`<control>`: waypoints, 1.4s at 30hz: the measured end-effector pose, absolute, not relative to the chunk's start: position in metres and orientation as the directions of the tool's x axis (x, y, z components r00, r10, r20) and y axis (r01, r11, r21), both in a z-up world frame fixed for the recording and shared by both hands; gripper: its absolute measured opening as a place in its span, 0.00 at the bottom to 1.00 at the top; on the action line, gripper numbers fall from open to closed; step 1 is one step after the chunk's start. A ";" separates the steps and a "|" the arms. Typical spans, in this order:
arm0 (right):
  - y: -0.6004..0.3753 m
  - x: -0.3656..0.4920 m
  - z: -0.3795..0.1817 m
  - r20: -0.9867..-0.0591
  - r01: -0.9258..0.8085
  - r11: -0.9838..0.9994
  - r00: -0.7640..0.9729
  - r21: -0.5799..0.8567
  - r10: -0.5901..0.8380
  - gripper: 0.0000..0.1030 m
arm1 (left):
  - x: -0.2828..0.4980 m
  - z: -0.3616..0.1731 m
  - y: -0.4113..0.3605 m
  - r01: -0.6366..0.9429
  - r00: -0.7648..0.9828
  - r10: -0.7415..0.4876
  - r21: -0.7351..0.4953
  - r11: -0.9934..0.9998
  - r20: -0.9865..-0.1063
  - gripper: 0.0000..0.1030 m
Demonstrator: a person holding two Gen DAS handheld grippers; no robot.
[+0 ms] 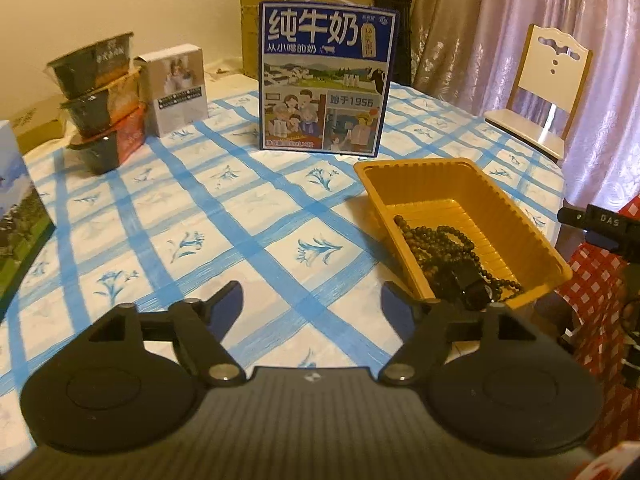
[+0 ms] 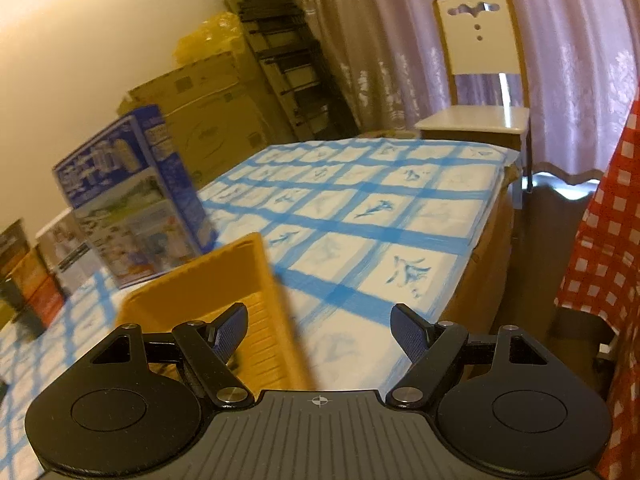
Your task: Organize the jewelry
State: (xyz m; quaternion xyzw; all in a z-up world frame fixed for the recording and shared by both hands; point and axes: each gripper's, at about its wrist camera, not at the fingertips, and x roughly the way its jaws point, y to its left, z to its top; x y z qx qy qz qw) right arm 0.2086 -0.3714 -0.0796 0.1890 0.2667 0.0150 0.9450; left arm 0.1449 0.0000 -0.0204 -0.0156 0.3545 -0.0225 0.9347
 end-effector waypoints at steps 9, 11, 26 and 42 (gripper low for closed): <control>-0.295 0.132 -0.033 -0.513 -0.143 0.943 0.809 0.299 0.286 0.77 | 0.081 0.004 -0.014 -0.029 0.770 0.023 0.002 1.000 -0.638 0.85; -0.284 0.115 -0.027 -0.513 -0.178 0.932 0.794 0.316 0.326 0.77 | 0.063 0.010 -0.018 -0.041 0.786 0.054 0.034 0.999 -0.616 0.85; -0.250 0.020 0.000 -0.577 -0.316 0.903 0.695 0.292 0.430 0.77 | -0.037 0.038 -0.014 -0.078 0.787 0.048 -0.022 0.997 -0.615 0.88; -0.218 0.008 -0.015 -0.622 -0.398 0.893 0.651 0.210 0.436 0.77 | -0.033 0.012 -0.003 -0.105 0.737 0.048 -0.044 0.993 -0.675 0.88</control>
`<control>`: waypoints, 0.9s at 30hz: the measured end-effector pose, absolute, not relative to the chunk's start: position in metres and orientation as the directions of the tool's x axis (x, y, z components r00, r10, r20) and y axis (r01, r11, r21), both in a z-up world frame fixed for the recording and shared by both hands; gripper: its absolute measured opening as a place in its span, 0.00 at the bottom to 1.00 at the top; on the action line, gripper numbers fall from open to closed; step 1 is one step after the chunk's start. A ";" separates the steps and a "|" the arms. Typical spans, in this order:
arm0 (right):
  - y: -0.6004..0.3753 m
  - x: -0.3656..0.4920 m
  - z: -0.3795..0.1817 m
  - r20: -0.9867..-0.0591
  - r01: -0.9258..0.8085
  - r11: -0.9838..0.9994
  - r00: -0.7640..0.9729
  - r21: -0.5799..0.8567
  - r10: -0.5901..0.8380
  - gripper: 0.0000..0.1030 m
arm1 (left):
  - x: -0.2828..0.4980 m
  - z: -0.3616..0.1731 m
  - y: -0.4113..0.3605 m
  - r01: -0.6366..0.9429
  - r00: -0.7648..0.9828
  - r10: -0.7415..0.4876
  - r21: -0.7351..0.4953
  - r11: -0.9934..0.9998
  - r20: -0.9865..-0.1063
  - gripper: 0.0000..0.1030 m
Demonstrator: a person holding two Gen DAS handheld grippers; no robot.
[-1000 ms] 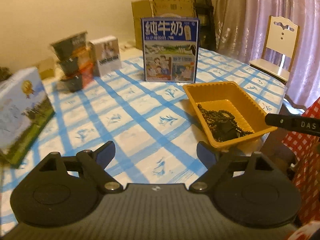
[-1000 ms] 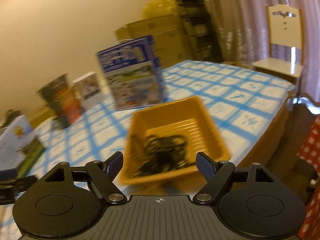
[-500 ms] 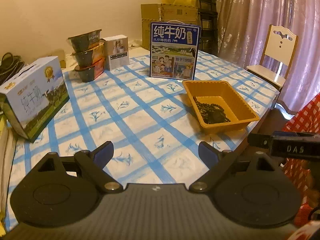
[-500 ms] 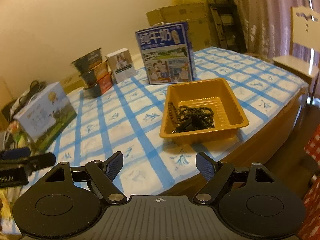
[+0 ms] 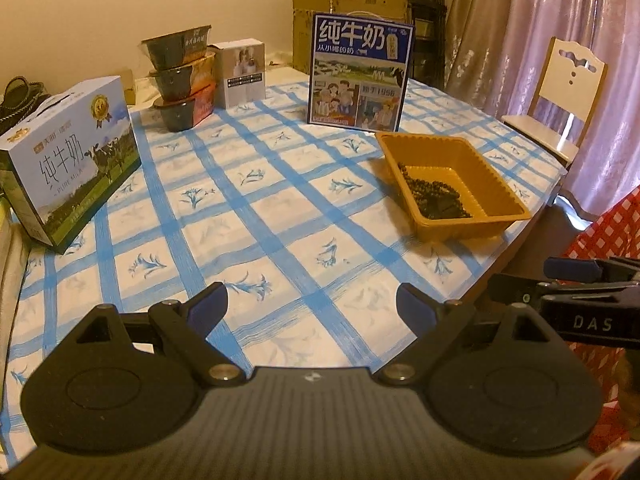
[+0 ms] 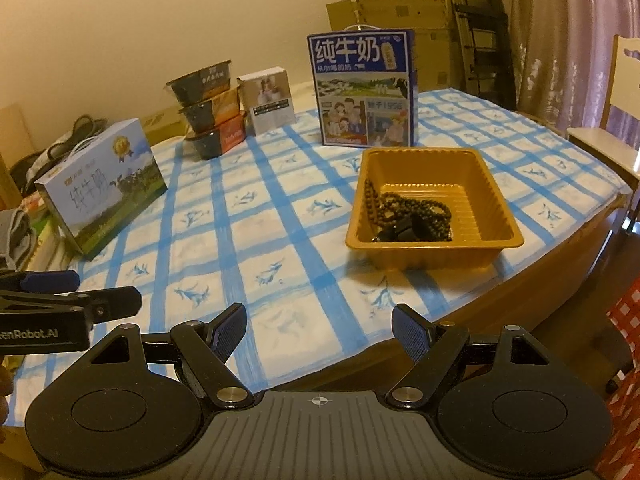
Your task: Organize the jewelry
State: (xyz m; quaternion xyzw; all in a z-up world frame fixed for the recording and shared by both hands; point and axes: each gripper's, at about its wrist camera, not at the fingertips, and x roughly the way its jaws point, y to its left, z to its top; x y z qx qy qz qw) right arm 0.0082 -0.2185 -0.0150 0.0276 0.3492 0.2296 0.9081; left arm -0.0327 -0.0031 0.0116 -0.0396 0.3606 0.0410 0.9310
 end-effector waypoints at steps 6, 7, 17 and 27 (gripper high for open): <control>-0.215 0.015 -0.017 -0.624 -0.406 0.887 0.640 0.221 0.448 0.77 | -0.025 0.006 -0.001 -0.108 0.722 0.050 -0.041 0.993 -0.690 0.88; -0.214 0.015 -0.018 -0.626 -0.405 0.887 0.638 0.222 0.448 0.77 | -0.024 0.005 -0.001 -0.108 0.720 0.049 -0.042 0.993 -0.692 0.88; -0.211 0.019 -0.021 -0.631 -0.404 0.888 0.635 0.220 0.446 0.77 | -0.021 0.004 -0.001 -0.108 0.716 0.051 -0.038 0.993 -0.696 0.88; -0.217 0.019 -0.020 -0.626 -0.396 0.890 0.640 0.227 0.445 0.77 | -0.022 0.005 -0.005 -0.097 0.718 0.047 -0.033 0.995 -0.695 0.88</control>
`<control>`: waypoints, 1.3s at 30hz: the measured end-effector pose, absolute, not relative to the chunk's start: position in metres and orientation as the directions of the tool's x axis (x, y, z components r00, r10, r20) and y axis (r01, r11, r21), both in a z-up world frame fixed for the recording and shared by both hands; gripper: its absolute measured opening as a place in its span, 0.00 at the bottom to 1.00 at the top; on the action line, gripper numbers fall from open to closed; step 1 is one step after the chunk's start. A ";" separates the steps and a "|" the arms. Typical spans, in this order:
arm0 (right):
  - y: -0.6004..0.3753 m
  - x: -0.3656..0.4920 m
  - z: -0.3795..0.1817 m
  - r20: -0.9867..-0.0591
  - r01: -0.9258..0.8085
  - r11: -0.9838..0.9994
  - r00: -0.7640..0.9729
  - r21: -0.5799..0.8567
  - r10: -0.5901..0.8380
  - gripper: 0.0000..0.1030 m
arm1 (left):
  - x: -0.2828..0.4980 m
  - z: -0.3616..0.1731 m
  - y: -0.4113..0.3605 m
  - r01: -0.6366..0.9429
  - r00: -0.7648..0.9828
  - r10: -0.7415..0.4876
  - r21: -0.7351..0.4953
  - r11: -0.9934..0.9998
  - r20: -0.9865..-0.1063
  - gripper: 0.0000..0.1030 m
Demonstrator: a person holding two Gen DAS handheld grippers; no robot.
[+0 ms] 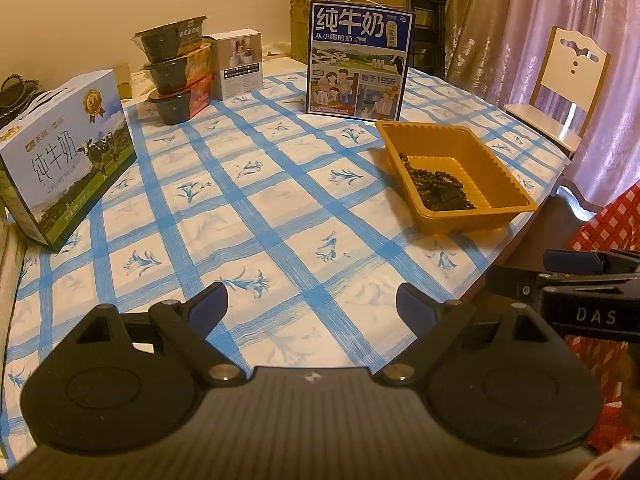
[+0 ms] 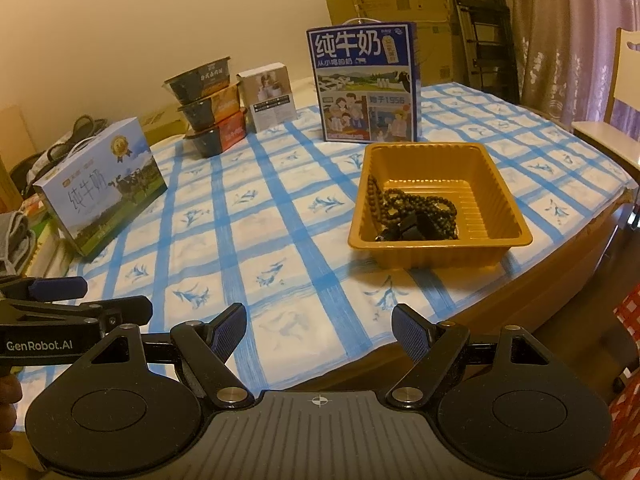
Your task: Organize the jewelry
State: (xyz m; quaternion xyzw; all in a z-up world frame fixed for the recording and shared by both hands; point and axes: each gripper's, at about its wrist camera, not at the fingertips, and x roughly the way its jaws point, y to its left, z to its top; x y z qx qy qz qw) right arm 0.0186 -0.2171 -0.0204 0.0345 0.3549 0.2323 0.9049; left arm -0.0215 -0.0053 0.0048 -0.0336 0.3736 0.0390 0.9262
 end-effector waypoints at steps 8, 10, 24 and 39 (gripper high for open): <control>-0.219 0.019 -0.019 -0.623 -0.394 0.891 0.645 0.226 0.443 0.77 | -0.022 0.006 -0.006 -0.097 0.721 0.046 -0.034 0.995 -0.691 0.88; -0.219 0.019 -0.019 -0.623 -0.393 0.892 0.646 0.225 0.441 0.77 | -0.022 0.006 -0.006 -0.097 0.721 0.047 -0.034 0.995 -0.691 0.88; -0.219 0.019 -0.019 -0.621 -0.394 0.891 0.647 0.224 0.443 0.77 | -0.022 0.007 -0.007 -0.094 0.723 0.045 -0.033 0.995 -0.690 0.88; -0.219 0.018 -0.018 -0.618 -0.394 0.891 0.649 0.225 0.443 0.77 | -0.022 0.009 -0.008 -0.091 0.726 0.045 -0.032 0.995 -0.687 0.88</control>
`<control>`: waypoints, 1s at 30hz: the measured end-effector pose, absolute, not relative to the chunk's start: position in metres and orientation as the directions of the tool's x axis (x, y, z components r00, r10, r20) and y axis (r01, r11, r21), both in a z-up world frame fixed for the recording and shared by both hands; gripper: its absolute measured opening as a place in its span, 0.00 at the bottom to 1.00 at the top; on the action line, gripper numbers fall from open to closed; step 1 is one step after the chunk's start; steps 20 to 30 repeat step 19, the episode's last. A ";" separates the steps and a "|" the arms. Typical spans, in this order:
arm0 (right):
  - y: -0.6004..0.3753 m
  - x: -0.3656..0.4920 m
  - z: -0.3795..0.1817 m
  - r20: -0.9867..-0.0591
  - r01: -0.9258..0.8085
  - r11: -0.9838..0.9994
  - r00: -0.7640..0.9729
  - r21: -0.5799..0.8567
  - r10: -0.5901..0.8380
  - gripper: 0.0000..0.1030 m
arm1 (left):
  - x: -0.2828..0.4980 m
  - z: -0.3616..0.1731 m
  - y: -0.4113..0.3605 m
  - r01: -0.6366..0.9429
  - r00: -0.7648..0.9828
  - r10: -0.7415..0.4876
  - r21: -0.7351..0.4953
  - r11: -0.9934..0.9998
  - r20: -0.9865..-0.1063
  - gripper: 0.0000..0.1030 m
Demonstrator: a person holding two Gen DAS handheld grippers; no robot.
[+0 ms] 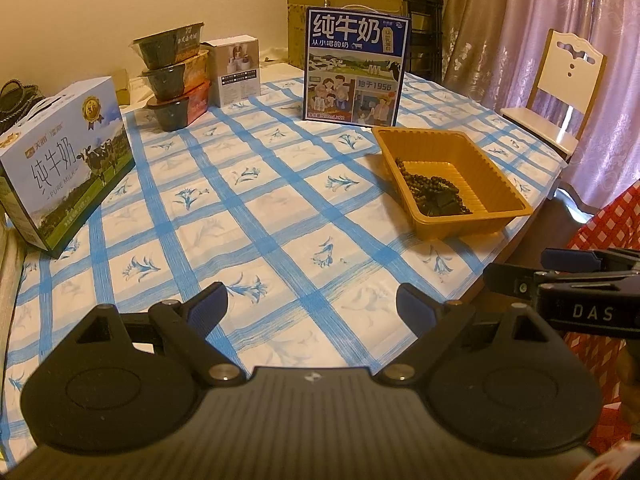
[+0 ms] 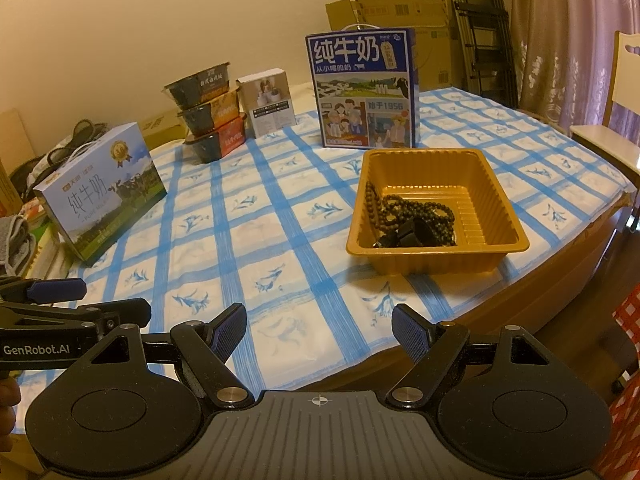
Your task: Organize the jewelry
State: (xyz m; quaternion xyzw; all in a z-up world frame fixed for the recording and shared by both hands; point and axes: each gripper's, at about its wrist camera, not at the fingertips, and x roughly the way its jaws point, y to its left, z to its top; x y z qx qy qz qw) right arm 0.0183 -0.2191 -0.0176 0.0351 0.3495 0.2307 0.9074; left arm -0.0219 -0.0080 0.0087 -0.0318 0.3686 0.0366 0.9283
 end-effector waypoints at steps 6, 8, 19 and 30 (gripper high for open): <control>-0.219 0.018 -0.018 -0.617 -0.394 0.891 0.650 0.225 0.443 0.77 | -0.022 0.009 -0.009 -0.091 0.726 0.045 -0.031 0.995 -0.686 0.88; -0.219 0.018 -0.017 -0.618 -0.393 0.891 0.650 0.225 0.442 0.77 | -0.021 0.011 -0.009 -0.090 0.727 0.045 -0.031 0.995 -0.686 0.88; -0.222 0.018 -0.014 -0.614 -0.390 0.892 0.654 0.227 0.442 0.77 | -0.021 0.017 -0.012 -0.083 0.739 0.044 -0.026 0.996 -0.673 0.88; -0.222 0.018 -0.014 -0.614 -0.390 0.892 0.654 0.227 0.442 0.77 | -0.021 0.017 -0.012 -0.083 0.739 0.044 -0.026 0.996 -0.673 0.88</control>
